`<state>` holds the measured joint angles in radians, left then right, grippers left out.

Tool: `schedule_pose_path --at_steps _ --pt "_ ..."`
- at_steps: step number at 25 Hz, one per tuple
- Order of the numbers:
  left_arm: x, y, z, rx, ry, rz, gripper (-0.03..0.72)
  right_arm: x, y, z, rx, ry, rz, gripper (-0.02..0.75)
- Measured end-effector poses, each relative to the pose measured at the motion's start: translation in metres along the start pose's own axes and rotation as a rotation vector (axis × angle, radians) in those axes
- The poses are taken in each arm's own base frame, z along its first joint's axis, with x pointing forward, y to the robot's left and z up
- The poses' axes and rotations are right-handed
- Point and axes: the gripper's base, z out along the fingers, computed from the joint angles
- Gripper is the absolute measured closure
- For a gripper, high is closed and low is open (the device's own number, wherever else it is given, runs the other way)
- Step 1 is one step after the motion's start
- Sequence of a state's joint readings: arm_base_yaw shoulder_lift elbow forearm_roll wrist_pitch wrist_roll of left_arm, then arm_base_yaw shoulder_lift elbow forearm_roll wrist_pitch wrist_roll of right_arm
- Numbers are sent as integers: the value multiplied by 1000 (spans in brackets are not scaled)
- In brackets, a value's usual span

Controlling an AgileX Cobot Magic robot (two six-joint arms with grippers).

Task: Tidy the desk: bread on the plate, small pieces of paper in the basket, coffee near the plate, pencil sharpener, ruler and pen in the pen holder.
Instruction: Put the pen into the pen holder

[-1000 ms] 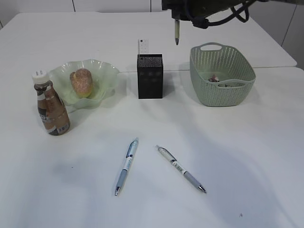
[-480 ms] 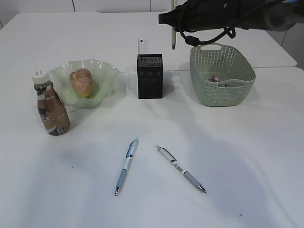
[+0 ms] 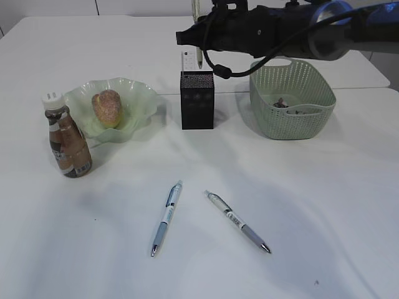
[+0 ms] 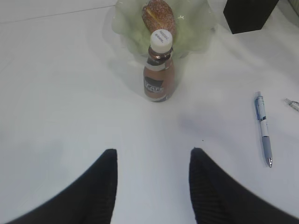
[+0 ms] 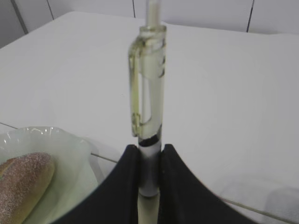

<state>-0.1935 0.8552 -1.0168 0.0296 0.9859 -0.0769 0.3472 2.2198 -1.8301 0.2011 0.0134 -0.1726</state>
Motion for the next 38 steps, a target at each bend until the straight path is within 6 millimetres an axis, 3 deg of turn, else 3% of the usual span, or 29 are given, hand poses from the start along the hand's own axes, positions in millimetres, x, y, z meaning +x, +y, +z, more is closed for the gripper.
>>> schedule_pose_path --at_steps 6,13,30,34,38 --pt "0 0 0 -3 0 2 336 4 2 5 3 -32 -17 622" --pt "0 0 1 -5 2 3 336 27 1 20 14 -31 -17 622" --pt "-3 0 13 -9 36 6 337 45 0 31 22 -33 -22 622" --pt "-4 0 13 -8 30 6 337 48 0 31 16 -3 -27 591" --pt "-4 0 13 -8 30 6 338 48 0 31 15 3 -29 498"
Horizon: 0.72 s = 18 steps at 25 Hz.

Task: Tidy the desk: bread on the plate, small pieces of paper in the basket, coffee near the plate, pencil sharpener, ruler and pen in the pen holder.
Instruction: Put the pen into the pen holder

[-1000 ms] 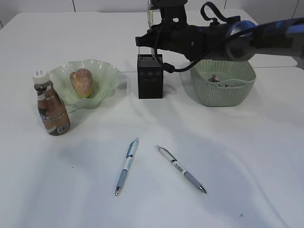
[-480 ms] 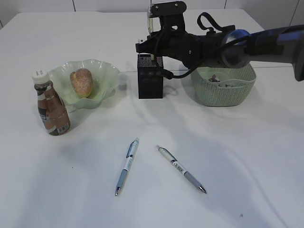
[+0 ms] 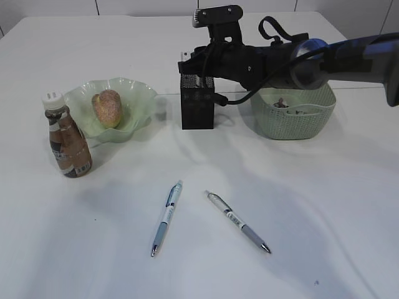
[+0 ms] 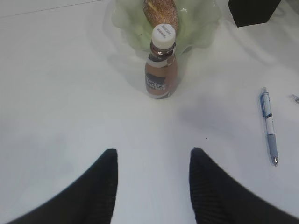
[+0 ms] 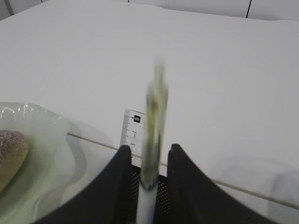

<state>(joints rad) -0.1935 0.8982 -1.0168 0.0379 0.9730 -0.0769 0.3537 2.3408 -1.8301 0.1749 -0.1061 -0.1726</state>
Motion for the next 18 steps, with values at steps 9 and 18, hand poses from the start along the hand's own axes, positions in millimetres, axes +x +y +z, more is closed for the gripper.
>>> schedule_pose_path --at_steps 9,18 --pt "0 0 0 0 -2 0 340 0 2 -1 -24 102 9 388" --pt "1 0 0 0 6 0 340 -32 7 -12 -75 230 0 384"
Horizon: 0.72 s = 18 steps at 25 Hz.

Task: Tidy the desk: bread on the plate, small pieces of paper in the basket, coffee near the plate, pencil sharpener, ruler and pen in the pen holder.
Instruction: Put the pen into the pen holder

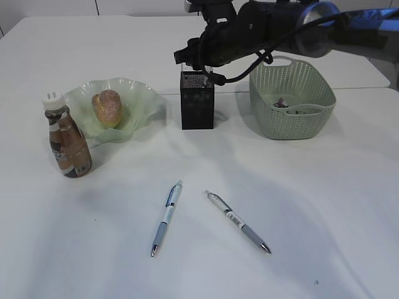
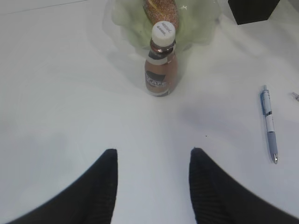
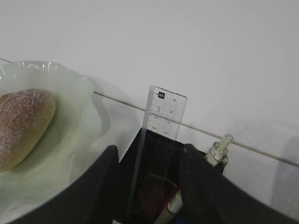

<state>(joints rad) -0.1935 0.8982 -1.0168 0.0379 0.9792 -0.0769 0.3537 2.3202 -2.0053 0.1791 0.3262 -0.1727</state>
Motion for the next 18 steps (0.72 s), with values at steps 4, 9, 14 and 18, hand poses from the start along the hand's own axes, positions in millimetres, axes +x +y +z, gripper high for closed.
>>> schedule_pose_path --at_steps 4,9,14,18 --pt "0 0 0 0 0 0 340 -10 1 -19 -8 59 -23 384" --pt "0 -1 0 8 1 -5 340 -21 4 -47 -31 166 -36 384" --pt "0 -1 -2 9 19 -7 340 -31 8 -80 -55 273 -44 385" --pt "-10 -1 -15 11 -16 -9 340 -41 11 -110 -71 331 -50 384"
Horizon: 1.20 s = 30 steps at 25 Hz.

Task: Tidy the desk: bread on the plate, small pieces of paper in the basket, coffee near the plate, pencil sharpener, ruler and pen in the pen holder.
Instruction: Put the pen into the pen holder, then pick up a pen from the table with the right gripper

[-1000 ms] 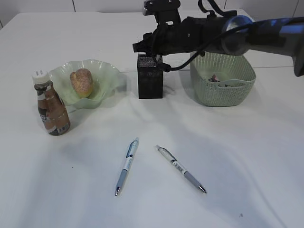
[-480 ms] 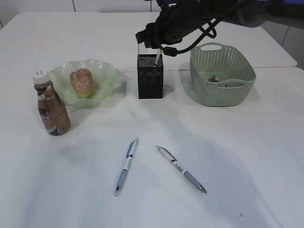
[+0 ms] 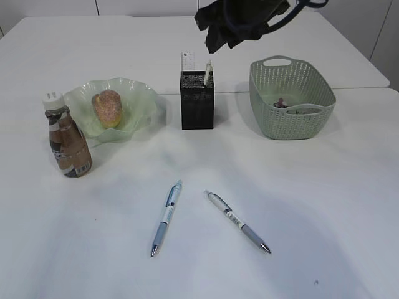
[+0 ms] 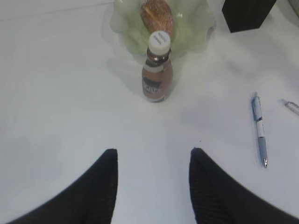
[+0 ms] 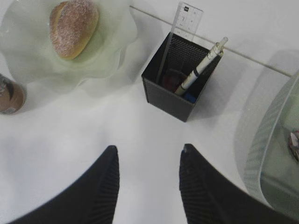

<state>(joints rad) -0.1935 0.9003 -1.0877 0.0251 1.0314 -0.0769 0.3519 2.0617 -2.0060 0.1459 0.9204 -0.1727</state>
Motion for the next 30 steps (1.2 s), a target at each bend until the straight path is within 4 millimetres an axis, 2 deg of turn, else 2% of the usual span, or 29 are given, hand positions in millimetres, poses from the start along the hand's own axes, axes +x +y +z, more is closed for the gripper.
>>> schedule_pose_path --at_steps 1,2,4,5,7,8,10,19,23,25,28,30 --pt "-3 0 -4 1 -15 0 340 0 3 -19 -9 23 -4 384" --pt "-5 0 -7 1 -24 -1 340 0 4 -25 -11 28 -5 384" --pt "-7 0 -11 1 -26 -1 340 1 7 -50 -21 56 -11 385" --pt "-8 0 -13 1 -24 -1 340 2 9 -58 -26 69 -12 385" --pt "-9 0 -17 0 -15 -2 340 2 9 -58 -26 69 -12 385" --pt "-10 0 -19 0 -13 -2 340 7 14 -79 -63 128 -9 385" --pt "-11 0 -23 0 -13 -2 340 8 16 -84 -74 135 -7 385" --pt "-5 0 -26 -6 64 -3 340 11 29 -81 -120 165 76 385" --pt "-3 1 -27 -7 75 -3 340 34 44 -67 -103 269 29 386" --pt "-3 1 -28 -7 75 -3 340 39 46 -64 -92 291 17 386" --pt "-2 1 -28 -7 79 -3 340 66 45 -43 -51 412 -9 386" --pt "-2 1 -28 -7 81 -3 340 75 44 -37 -48 450 -16 385"
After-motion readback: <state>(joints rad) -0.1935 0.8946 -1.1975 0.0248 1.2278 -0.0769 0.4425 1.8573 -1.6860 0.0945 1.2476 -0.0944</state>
